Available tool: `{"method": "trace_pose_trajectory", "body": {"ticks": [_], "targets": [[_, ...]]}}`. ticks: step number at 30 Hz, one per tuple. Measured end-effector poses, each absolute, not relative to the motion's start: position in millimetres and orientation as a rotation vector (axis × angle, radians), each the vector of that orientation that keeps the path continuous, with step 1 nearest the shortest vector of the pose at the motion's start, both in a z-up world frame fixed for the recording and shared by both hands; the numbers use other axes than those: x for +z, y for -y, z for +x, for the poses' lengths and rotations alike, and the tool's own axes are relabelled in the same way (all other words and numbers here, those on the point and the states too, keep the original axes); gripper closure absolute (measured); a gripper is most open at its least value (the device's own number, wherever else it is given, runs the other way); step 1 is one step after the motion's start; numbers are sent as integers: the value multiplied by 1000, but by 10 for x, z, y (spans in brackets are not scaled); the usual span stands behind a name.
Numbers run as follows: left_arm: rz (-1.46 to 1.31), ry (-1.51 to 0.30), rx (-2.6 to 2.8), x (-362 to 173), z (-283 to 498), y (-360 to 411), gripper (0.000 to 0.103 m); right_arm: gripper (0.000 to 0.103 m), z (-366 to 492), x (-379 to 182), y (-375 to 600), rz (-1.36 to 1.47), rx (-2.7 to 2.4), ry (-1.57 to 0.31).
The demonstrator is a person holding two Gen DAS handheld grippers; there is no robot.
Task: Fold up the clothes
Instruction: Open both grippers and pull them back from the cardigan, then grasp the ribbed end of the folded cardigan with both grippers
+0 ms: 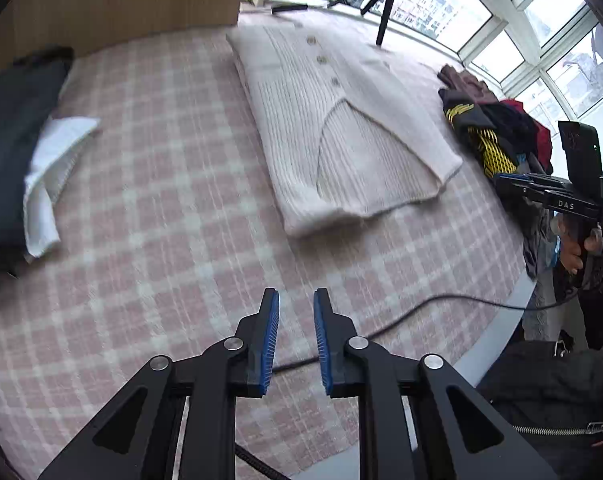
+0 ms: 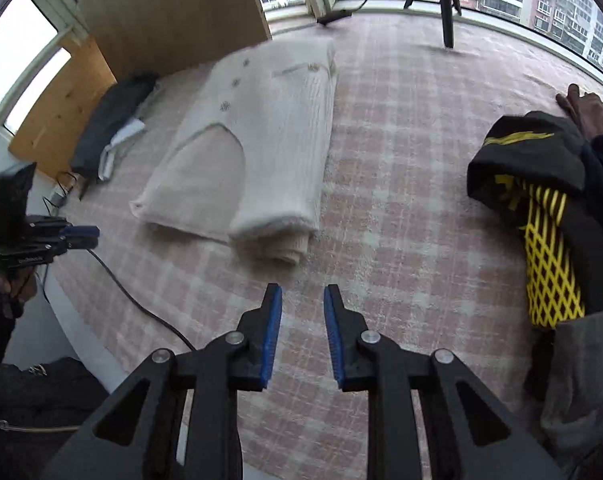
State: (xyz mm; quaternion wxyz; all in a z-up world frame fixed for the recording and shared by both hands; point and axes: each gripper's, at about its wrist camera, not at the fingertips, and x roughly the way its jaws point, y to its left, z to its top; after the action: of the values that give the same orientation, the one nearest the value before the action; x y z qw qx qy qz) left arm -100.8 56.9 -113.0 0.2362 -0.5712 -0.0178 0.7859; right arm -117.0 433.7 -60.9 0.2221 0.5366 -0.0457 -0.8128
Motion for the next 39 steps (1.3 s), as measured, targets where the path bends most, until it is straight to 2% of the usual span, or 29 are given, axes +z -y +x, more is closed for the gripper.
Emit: {"method": "trace_pose_trajectory", "body": {"ticks": [3, 6, 9, 12, 15, 18, 21, 22, 23, 24, 25, 30, 36, 39], "targets": [[-1505, 81, 2222, -1013, -1264, -585, 81, 81, -1420, -472, -4302, 1412, -2269, 184], [-1488, 125, 2235, -1129, -1573, -762, 78, 81, -1667, -544, -4066, 1375, -2248, 205], [-1516, 165, 2210, -1357, -1845, -1010, 78, 81, -1893, -732, -3901, 1406, -2193, 247], [-1568, 129, 2165, -1606, -1914, -1245, 78, 81, -2002, -992, -3872, 1491, -2161, 255], [-1561, 83, 2166, -1704, -1897, -1384, 75, 80, -2022, -1333, -3964, 1634, -2188, 155], [-1568, 29, 2144, -1647, -1874, -1390, 75, 71, -2030, -1374, -4105, 1662, -2146, 233], [-1585, 48, 2164, -1512, -1911, -1214, 71, 68, -2045, -1173, -4189, 1610, -2149, 281], [-1574, 80, 2191, -1463, -1940, -1123, 69, 64, -2060, -1101, -4223, 1587, -2165, 300], [-1571, 110, 2212, -1438, -1979, -1039, 63, 59, -2086, -1045, -4254, 1568, -2177, 322], [-1570, 139, 2231, -1420, -2022, -960, 59, 46, -2119, -1006, -4273, 1547, -2188, 336], [-1585, 167, 2241, -1437, -2078, -901, 58, 42, -2156, -981, -4281, 1521, -2197, 344], [-1678, 313, 2174, -1667, -2309, -856, 58, 41, -2386, -1145, -4164, 1560, -2161, 313], [-1695, 333, 2137, -1788, -2382, -1037, 58, 41, -2508, -1364, -4067, 1581, -2103, 315], [-1712, 286, 2144, -1807, -2426, -1153, 57, 41, -2516, -1397, -4022, 1573, -2083, 318]]}}
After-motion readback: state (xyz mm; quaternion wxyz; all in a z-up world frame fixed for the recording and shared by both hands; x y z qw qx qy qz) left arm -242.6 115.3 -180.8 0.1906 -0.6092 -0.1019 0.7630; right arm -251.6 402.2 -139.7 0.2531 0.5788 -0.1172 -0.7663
